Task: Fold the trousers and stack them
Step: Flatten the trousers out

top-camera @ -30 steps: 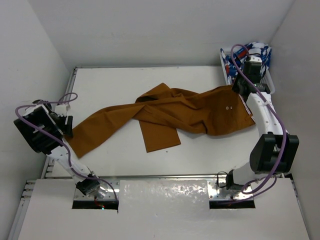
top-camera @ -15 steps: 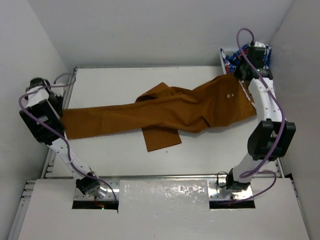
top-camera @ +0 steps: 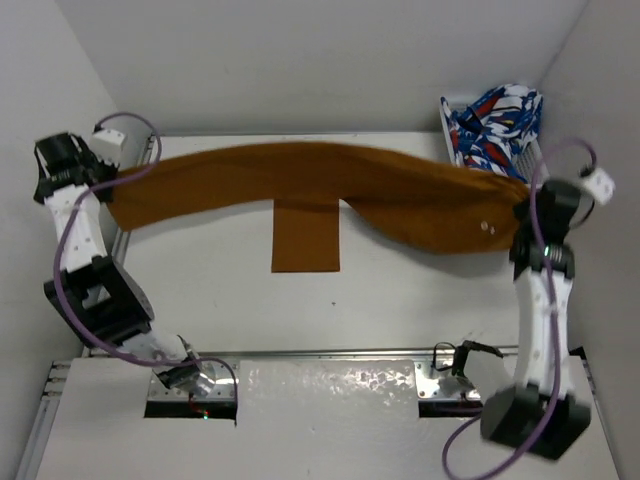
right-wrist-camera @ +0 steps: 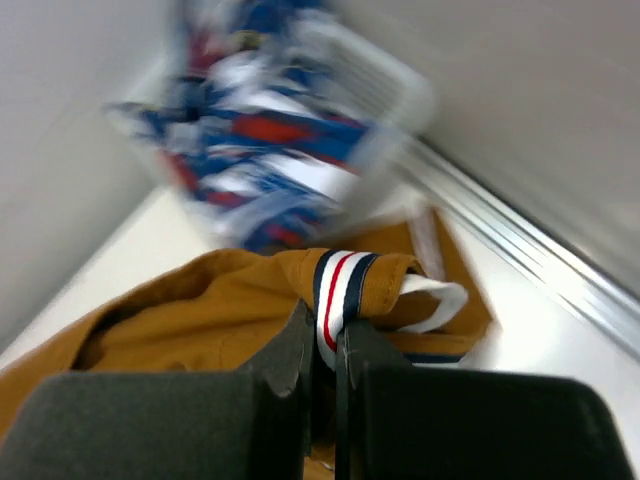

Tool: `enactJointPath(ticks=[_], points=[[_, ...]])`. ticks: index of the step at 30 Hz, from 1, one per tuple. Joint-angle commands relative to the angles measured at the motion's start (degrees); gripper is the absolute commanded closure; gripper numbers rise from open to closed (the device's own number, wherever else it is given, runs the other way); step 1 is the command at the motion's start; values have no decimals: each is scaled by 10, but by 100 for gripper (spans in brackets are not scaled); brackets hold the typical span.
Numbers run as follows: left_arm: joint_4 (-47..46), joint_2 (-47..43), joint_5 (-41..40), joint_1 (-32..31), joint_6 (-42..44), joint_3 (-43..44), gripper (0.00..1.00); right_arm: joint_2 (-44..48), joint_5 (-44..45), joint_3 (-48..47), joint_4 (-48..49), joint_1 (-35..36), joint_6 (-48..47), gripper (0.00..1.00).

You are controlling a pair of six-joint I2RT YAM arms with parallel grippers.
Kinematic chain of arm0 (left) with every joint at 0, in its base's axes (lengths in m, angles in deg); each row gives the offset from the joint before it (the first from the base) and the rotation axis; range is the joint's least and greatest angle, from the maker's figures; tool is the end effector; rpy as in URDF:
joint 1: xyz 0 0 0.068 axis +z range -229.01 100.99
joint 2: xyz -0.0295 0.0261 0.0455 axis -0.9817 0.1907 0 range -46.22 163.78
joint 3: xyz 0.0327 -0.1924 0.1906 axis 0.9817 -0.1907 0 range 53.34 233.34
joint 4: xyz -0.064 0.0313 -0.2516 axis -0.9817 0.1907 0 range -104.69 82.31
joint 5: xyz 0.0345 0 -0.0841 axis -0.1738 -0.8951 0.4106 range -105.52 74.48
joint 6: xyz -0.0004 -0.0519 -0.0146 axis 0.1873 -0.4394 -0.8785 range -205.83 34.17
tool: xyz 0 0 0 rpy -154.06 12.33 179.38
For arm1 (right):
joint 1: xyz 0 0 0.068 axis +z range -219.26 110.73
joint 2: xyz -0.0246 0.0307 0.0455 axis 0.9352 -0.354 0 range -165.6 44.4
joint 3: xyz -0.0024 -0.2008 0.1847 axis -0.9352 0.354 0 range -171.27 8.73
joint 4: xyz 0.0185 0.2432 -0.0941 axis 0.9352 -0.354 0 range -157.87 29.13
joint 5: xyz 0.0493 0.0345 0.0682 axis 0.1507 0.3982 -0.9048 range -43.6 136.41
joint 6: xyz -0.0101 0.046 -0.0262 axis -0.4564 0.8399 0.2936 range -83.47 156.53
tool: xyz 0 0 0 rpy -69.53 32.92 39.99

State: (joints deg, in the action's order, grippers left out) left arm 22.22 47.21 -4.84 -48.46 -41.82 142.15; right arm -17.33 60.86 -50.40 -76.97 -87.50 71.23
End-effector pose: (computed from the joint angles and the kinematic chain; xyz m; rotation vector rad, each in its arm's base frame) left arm 0.3189 0.1806 0.3449 0.3693 2.2946 0.4603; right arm 0.2300 -0.0852 0.3601 0.9903 1.6059 -0.0429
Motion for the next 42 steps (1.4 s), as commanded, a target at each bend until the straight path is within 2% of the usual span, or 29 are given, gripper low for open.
enactJointPath(ticks=[1, 2, 4, 10, 13, 18, 23, 25, 27, 29, 30, 33, 35, 36, 38, 40, 42], points=[[-64, -57, -9, 51, 51, -168, 100, 135, 247, 212, 27, -15, 109, 100], [-68, -74, -1, 83, 56, -198, 100, 182, 310, 254, 25, -20, 123, 100], [-82, -97, 24, 125, 80, -273, 100, 209, 339, 332, 4, -25, 145, 100], [-132, -132, 57, 173, 171, -406, 100, 211, 319, 405, -55, -30, 215, 100], [-146, -130, 57, 189, 163, -415, 100, 208, 346, 410, -98, -34, 252, 100], [-120, -132, 59, 215, 182, -407, 100, 221, 370, 403, -103, -39, 223, 100], [-44, -138, 95, 232, 190, -333, 100, 213, 360, 367, -108, -43, 202, 100], [-32, -135, 123, 231, 174, -292, 100, 207, 333, 353, -65, -43, 174, 100], [-31, -128, 146, 223, 143, -245, 100, 175, 252, 332, 14, -43, 113, 100], [-77, -117, 154, 190, 93, -226, 100, 104, 190, 264, 50, -43, 68, 100], [-99, -108, 142, 173, 79, -209, 100, 77, 178, 199, 48, -42, 64, 100], [-181, -72, 130, 104, 20, -163, 100, -7, 150, 93, 60, -43, 49, 100], [-181, -41, 147, 102, -50, -113, 100, -29, 131, 60, 88, -42, 41, 100], [-157, -5, 150, 102, -66, -51, 100, -42, 122, 33, 98, -43, 35, 100], [-130, 20, 146, 104, -81, -1, 100, -48, 104, 12, 100, -43, 27, 100], [-126, 14, 156, 110, -75, 6, 100, -40, 95, 6, 91, -43, 27, 100], [-131, -23, 173, 120, -33, -50, 100, -4, 117, 51, 78, -43, 39, 100]])
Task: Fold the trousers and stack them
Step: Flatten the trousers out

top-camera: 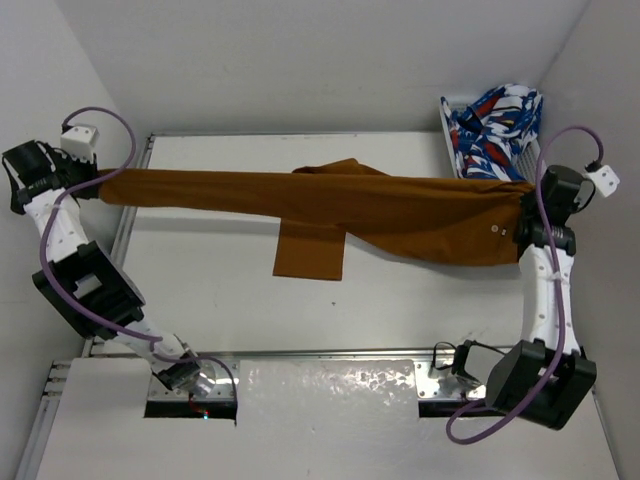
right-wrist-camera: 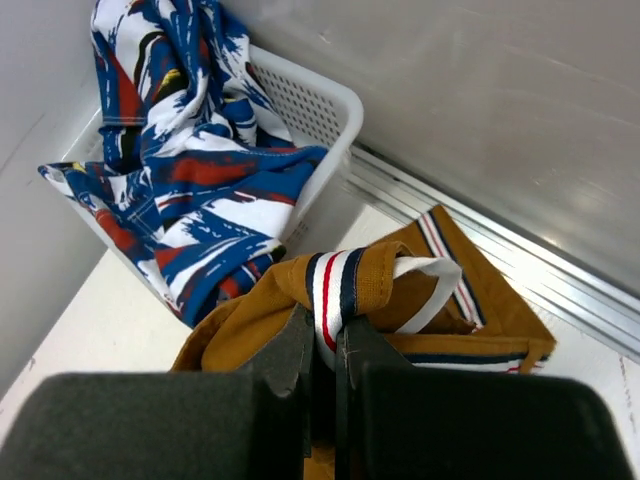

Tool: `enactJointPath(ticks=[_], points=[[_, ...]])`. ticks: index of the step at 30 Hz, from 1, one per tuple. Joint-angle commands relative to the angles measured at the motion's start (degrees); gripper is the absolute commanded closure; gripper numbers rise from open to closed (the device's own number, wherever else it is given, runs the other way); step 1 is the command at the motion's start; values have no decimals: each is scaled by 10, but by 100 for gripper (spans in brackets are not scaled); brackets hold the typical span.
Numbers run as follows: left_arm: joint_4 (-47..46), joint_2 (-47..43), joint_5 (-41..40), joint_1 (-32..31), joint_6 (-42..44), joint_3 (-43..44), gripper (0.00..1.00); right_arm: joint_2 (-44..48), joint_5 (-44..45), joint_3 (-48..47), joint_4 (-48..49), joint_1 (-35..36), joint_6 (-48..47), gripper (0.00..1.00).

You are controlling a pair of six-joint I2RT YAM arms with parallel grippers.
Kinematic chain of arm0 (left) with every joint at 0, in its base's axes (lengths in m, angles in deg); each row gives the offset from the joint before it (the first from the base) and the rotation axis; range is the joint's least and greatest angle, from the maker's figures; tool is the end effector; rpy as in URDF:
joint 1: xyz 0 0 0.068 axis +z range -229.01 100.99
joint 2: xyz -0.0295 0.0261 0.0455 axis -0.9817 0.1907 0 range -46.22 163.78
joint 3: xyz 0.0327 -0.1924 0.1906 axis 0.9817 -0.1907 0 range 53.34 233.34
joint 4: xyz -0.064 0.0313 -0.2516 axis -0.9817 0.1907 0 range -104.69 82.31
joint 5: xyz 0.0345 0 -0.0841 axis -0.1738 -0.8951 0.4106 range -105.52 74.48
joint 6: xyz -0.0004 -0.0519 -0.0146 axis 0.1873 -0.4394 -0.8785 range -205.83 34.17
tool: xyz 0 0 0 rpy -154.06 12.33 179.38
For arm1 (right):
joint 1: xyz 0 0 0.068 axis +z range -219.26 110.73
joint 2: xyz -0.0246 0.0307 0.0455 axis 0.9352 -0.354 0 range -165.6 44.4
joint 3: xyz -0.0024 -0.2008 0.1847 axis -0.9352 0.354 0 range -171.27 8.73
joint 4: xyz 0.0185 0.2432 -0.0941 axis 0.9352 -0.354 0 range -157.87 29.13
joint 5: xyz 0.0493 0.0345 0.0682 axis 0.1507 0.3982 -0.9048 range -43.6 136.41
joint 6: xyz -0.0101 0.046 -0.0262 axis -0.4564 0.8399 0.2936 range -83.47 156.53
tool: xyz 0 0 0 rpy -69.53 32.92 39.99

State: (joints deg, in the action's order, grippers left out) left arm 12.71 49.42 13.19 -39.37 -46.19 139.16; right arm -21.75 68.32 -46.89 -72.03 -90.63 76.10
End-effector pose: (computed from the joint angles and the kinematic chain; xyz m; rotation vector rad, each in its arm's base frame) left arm 0.3046 0.2302 0.3300 0.2698 2.1234 0.2536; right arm 0.2414 -0.1088 0.3297 1.1832 1.5172 -0.1600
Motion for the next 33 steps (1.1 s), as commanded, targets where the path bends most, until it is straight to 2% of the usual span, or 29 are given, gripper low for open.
enactJointPath(ticks=[1, 3, 4, 8, 11, 13, 14, 15, 18, 20, 23, 27, 30, 33], points=[[-35, -59, -6, 33, 48, -43, 100, 58, 55, 38, 19, -12, 8, 100], [-14, -97, 4, 53, 90, -114, 100, 109, 96, 121, -2, -12, 37, 100], [-3, -106, 7, 63, 138, -136, 100, 126, 109, 147, -34, -12, 78, 100], [20, -152, -23, 124, 239, -278, 100, 205, 195, 297, -103, -13, 166, 100], [41, -157, -40, 166, 310, -342, 96, 243, 248, 354, -130, -15, 197, 100], [76, -157, -56, 187, 363, -372, 89, 248, 276, 368, -150, -15, 212, 86], [90, -157, -57, 194, 380, -379, 88, 248, 284, 369, -156, -17, 216, 76], [101, -157, -59, 201, 412, -390, 84, 244, 300, 365, -173, -17, 228, 55], [119, -151, -80, 231, 434, -393, 75, 233, 329, 347, -186, -17, 220, 33], [116, -143, -88, 241, 424, -378, 70, 226, 346, 329, -183, -18, 194, 31], [135, -110, -82, 261, 402, -313, 69, 208, 374, 286, -154, -18, 132, 29], [199, -66, -37, 264, 382, -198, 66, 193, 389, 212, -127, -18, 73, 26], [222, -70, -9, 263, 394, -169, 60, 194, 422, 170, -125, -17, 69, 24], [220, -89, -12, 246, 403, -175, 56, 197, 436, 139, -87, -18, 16, 24]])
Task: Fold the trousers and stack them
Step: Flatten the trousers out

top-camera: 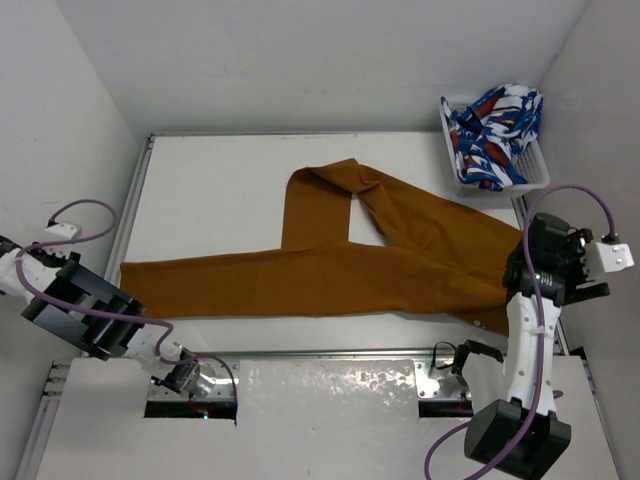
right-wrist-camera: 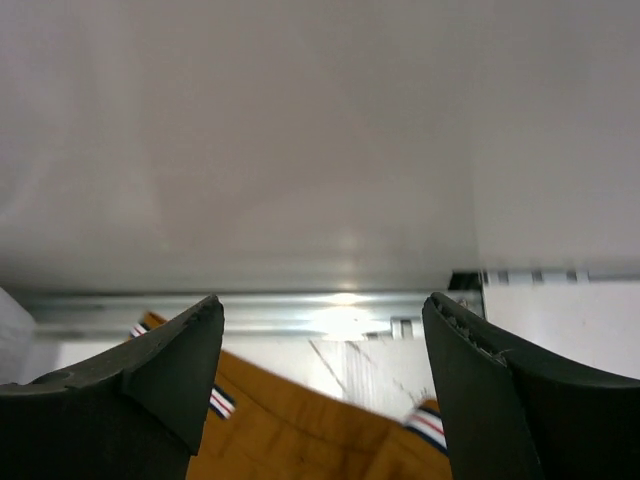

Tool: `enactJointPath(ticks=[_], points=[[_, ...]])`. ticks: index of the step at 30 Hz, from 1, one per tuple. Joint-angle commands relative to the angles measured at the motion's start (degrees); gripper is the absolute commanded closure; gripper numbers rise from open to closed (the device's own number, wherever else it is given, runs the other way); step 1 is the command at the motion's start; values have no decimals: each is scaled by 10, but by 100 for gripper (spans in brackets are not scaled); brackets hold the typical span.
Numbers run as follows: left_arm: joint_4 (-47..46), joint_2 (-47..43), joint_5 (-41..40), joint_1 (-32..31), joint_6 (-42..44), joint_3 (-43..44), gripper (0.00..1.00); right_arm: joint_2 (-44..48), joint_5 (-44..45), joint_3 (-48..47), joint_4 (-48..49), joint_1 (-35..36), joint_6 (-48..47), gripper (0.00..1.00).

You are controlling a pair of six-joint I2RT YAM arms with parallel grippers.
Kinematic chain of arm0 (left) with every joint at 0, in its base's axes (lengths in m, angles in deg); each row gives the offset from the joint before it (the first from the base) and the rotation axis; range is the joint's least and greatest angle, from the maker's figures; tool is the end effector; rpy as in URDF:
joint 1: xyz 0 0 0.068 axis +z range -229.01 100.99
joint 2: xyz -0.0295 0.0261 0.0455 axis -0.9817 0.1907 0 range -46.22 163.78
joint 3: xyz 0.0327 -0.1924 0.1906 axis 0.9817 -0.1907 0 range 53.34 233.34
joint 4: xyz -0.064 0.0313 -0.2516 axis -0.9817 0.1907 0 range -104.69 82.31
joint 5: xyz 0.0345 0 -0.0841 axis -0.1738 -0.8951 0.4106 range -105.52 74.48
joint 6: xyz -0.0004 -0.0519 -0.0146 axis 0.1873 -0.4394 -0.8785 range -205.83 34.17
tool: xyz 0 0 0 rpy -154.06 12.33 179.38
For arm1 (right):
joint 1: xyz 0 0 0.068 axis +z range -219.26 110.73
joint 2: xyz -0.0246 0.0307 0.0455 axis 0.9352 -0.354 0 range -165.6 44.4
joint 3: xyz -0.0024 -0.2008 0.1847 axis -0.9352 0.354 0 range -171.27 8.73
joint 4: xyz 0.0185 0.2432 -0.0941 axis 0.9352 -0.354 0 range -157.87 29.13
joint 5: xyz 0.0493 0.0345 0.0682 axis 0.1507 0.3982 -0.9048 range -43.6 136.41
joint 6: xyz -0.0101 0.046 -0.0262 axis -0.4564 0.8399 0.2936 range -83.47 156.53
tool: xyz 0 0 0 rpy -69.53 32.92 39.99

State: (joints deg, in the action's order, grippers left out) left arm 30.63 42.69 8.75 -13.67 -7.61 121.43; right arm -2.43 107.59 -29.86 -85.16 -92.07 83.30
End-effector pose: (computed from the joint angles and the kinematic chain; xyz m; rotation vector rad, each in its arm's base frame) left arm 0.1419 0.2742 0.2492 0.4080 2.5632 0.3460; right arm 0.1421 -0.0936 0.2813 1.5290 1.1629 -0.8489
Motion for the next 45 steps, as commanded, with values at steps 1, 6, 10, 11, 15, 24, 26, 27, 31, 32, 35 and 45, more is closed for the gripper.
enactJointPath(ticks=[1, 6, 10, 11, 15, 24, 26, 27, 31, 32, 35, 45], points=[[41, -27, 25, -25, 5, -2, 56, 5, 39, -37, 67, -3, -83, 23], [-21, -51, -38, -268, -194, -16, 55, -15, -185, -30, 187, -2, -203, 44], [-91, 6, -3, -478, -407, 56, 42, -65, -296, -29, 168, 0, -160, 63], [-100, 26, -3, -506, -434, 75, 39, -82, -316, -25, 166, 0, -157, 67], [-93, 158, -37, -625, -533, 212, 32, -127, -374, -4, 178, 0, -173, 65], [-118, 429, -81, -768, -633, 422, 11, -163, -395, 21, 172, 5, -200, 63], [-131, 453, -72, -775, -647, 442, 11, -166, -397, 28, 179, 7, -216, 62], [-132, 473, -74, -784, -650, 461, 11, -171, -398, 31, 178, 6, -229, 62], [-135, 508, -64, -805, -655, 480, 11, -193, -418, 37, 164, 7, -223, 63], [-137, 514, -57, -807, -659, 478, 12, -199, -425, 43, 165, 7, -214, 64], [-134, 529, -22, -811, -679, 467, 36, -209, -455, 68, 175, 7, -178, 65], [-111, 496, -108, -717, -620, 566, 100, -290, -469, 79, 169, 9, -131, 65]])
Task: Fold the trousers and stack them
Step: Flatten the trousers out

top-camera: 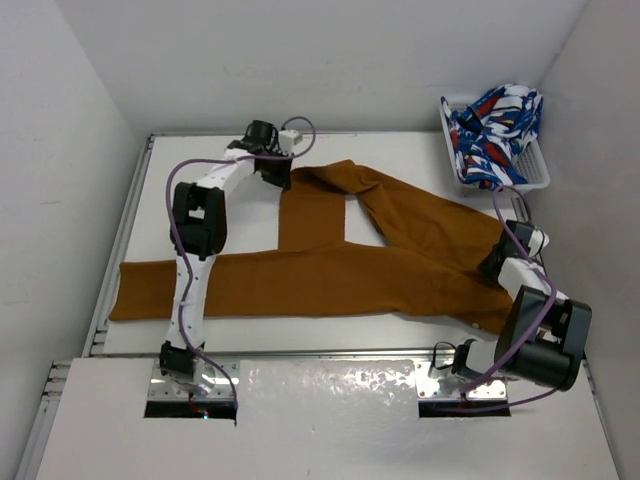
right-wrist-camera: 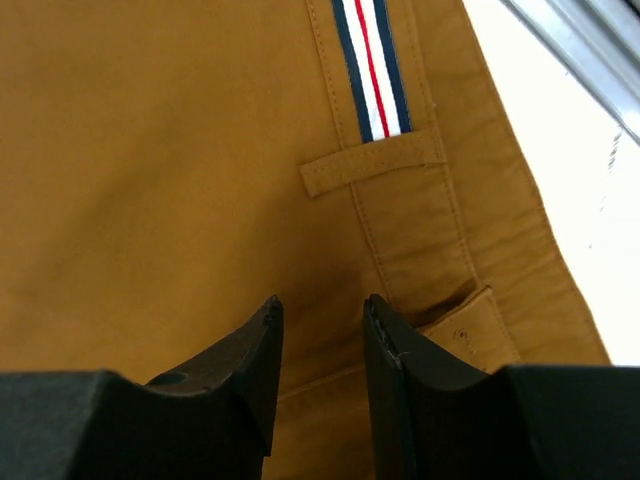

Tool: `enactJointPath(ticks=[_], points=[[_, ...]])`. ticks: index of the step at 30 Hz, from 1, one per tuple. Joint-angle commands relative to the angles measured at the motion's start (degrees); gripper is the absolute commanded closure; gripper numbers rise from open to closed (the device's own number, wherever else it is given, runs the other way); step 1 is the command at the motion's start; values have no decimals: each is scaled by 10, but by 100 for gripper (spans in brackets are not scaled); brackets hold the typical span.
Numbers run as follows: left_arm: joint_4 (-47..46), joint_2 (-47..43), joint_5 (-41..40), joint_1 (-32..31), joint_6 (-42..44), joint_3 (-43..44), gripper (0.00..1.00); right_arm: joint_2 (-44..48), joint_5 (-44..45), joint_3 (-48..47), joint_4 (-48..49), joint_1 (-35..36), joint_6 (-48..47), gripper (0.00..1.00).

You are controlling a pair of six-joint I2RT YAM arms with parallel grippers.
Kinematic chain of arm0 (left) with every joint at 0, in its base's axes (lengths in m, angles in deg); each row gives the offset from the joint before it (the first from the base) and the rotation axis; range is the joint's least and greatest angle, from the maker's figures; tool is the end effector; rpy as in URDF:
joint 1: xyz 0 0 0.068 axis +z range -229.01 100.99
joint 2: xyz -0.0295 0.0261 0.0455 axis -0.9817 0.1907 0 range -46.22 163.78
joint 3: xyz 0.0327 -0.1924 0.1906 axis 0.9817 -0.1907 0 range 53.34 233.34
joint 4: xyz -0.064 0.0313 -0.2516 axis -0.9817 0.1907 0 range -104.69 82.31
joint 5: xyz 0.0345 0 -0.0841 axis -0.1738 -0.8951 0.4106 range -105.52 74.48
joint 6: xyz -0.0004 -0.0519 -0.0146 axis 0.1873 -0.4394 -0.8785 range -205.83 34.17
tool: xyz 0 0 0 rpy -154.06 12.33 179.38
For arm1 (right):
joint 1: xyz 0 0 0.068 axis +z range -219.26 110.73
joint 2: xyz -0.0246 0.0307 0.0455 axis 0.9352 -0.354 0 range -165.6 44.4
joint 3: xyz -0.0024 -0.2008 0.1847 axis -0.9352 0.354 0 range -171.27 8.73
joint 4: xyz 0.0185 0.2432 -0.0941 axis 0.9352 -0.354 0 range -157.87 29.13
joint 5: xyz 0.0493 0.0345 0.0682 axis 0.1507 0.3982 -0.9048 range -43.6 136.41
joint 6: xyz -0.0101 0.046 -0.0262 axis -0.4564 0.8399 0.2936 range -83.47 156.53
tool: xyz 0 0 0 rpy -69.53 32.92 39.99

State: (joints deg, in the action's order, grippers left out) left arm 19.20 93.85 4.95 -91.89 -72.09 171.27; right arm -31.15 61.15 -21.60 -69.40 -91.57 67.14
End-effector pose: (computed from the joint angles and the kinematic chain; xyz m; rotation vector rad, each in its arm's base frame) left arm 0.5158 -0.1307 0.1572 0.7134 2.4129 -0.4481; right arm 0.2124 -0.0970 0.1501 1.1996 2.1748 -0.2614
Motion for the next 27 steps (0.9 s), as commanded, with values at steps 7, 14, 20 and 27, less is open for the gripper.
enactJointPath(ticks=[7, 14, 20, 27], points=[[-75, -84, -194, 120, 195, 129, 100, -28, 32, -31, 50, 131, -41, 64], [-142, -107, -275, 118, 320, 83, 99, -55, 26, -34, 108, 260, -56, 63], [-48, -129, -208, 124, 262, 10, 53, -41, 62, -27, 87, 263, -41, 63], [8, -129, -122, 231, 91, 51, 8, 5, 125, -107, 25, 263, -129, 53]])
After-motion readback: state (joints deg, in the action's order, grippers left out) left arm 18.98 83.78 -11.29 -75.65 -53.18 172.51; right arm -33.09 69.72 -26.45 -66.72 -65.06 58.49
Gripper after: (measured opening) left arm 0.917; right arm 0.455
